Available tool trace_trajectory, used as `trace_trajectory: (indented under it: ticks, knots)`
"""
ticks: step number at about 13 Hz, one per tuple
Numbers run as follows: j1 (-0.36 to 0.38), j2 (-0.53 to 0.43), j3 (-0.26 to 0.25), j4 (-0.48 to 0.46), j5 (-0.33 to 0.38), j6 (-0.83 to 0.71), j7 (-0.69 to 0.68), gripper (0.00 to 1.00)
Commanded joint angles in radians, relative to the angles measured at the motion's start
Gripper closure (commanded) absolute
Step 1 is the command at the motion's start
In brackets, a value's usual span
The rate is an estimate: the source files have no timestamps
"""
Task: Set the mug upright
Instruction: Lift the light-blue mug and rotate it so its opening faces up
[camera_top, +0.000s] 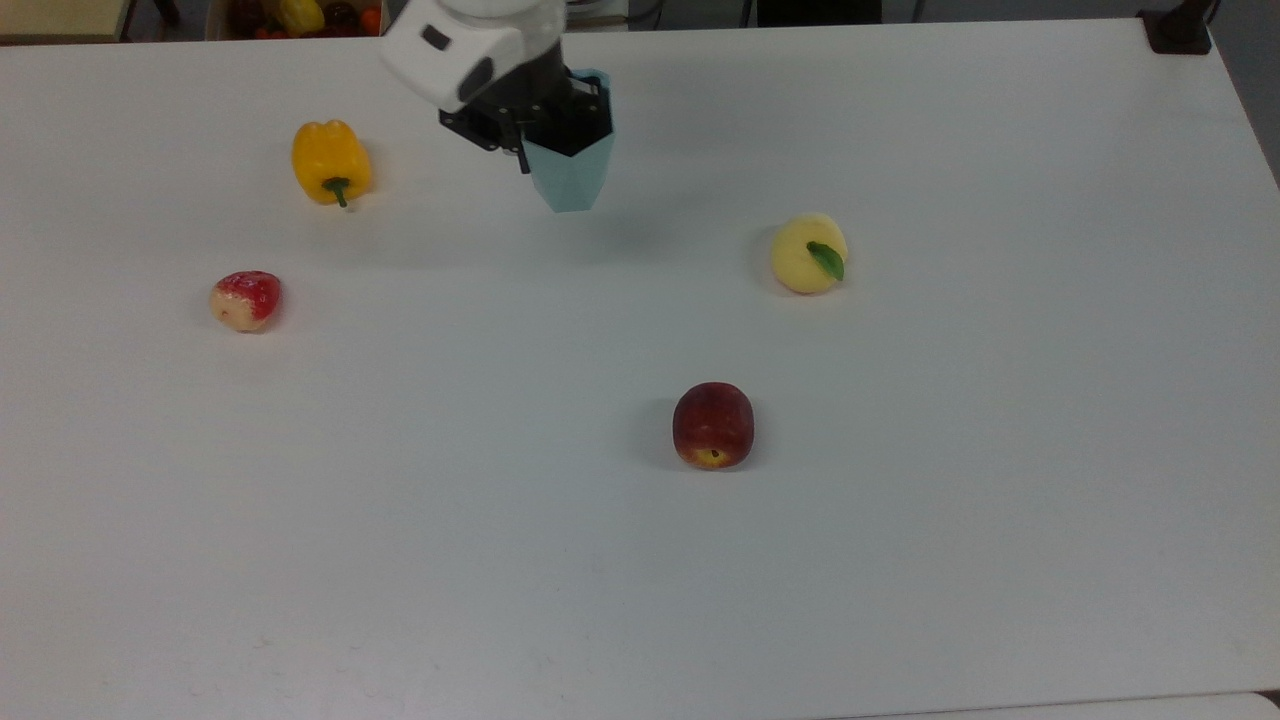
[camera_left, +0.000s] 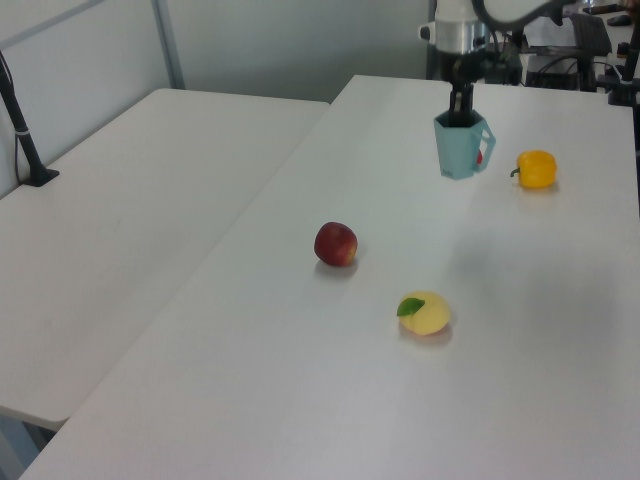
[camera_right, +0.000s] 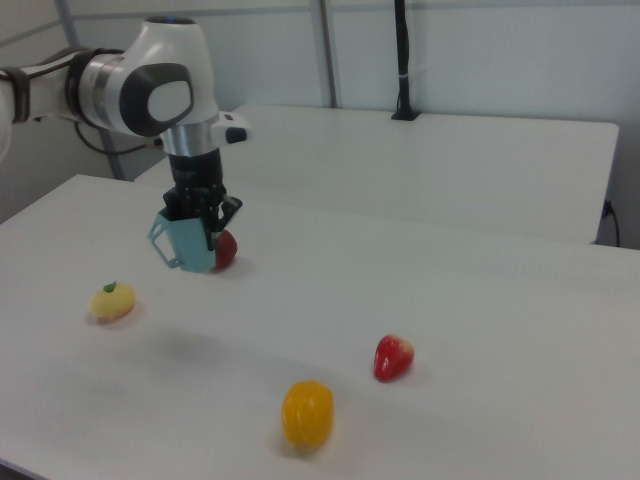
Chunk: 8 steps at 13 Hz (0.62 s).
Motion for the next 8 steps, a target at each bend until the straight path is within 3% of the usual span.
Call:
trace_trajectory:
  ticks: [1, 3, 8]
  knots:
    - [0.015, 0.025, -0.093, 0.034, 0.118, 0.013, -0.187, 1.0]
    - [0.017, 0.088, -0.123, 0.068, 0.127, 0.085, -0.232, 1.0]
    - [0.015, 0.217, -0.131, 0.125, 0.124, 0.179, -0.359, 1.0]
